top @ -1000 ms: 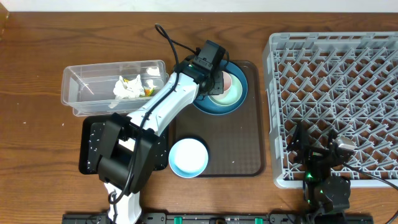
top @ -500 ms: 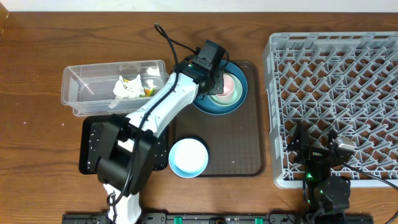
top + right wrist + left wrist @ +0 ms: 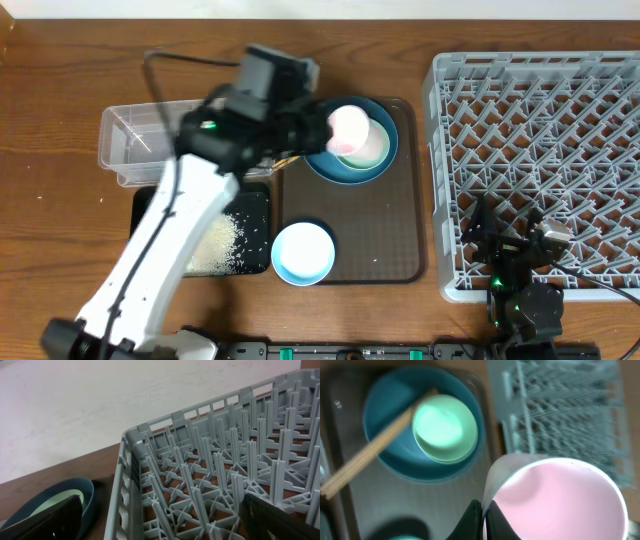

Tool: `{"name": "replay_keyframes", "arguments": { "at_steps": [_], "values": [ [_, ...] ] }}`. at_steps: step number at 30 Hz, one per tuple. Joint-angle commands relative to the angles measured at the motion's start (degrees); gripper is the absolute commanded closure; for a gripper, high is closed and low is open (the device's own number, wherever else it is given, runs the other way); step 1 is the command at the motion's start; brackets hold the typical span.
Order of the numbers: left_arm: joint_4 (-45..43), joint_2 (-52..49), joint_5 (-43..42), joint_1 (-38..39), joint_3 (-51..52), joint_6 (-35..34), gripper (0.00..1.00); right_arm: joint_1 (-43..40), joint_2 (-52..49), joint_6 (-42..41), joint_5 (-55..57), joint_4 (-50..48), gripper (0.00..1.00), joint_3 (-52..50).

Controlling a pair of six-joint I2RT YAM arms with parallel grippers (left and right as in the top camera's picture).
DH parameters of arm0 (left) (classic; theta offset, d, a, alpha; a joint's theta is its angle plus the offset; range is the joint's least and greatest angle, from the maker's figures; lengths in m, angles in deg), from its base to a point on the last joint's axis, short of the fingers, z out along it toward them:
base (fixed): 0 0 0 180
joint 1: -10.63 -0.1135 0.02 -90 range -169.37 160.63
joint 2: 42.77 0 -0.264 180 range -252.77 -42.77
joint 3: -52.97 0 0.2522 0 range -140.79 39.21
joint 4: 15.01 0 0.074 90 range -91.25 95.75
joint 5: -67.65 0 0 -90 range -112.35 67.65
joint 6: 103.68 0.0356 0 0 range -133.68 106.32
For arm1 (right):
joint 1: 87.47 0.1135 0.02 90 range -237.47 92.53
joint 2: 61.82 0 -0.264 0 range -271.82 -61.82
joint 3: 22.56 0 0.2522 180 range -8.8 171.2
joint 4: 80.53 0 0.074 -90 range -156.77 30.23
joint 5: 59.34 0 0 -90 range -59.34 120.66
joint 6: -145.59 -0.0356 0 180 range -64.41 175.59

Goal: Sort waste into correct bins and load items into the dishwasher rack
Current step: 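Lift the pink cup and carry it right toward the right gripper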

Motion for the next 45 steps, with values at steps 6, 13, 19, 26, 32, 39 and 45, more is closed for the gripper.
{"name": "replay_keyframes", "arguments": {
  "at_steps": [6,13,19,26,32,39,45],
  "values": [
    [6.5,0.0,-38.6,-7.9,0.5,12.4,0.94,-0.3,-0.1,-0.7,-0.1,0.2,0.01,-0.1],
    [6.3,0.0,-45.6,-5.8,0.7,15.1,0.94,-0.3,-0.1,-23.5,-17.6,-0.3,0.01,-0.1],
    [6.6,0.0,-46.9,-3.6,0.7,15.8,0.94,-0.3,0.0,-25.5,-35.1,-3.7,0.01,-0.1],
    [7.2,0.0,-46.9,-0.6,0.7,15.8,0.94,-0.3,-0.1,-24.8,-51.6,-16.7,0.01,1.2],
    [7.2,0.0,-46.9,1.3,0.7,16.3,0.94,-0.4,-0.1,-20.2,-62.2,-18.8,0.01,5.1],
    [7.2,0.0,-48.4,1.2,0.7,16.3,0.94,-0.4,0.0,-20.6,-68.5,-28.2,0.01,6.7],
    [7.2,0.0,-50.4,1.3,0.7,16.3,0.94,-0.4,-0.1,-25.7,-69.3,-36.6,0.01,6.7]
  ]
}}
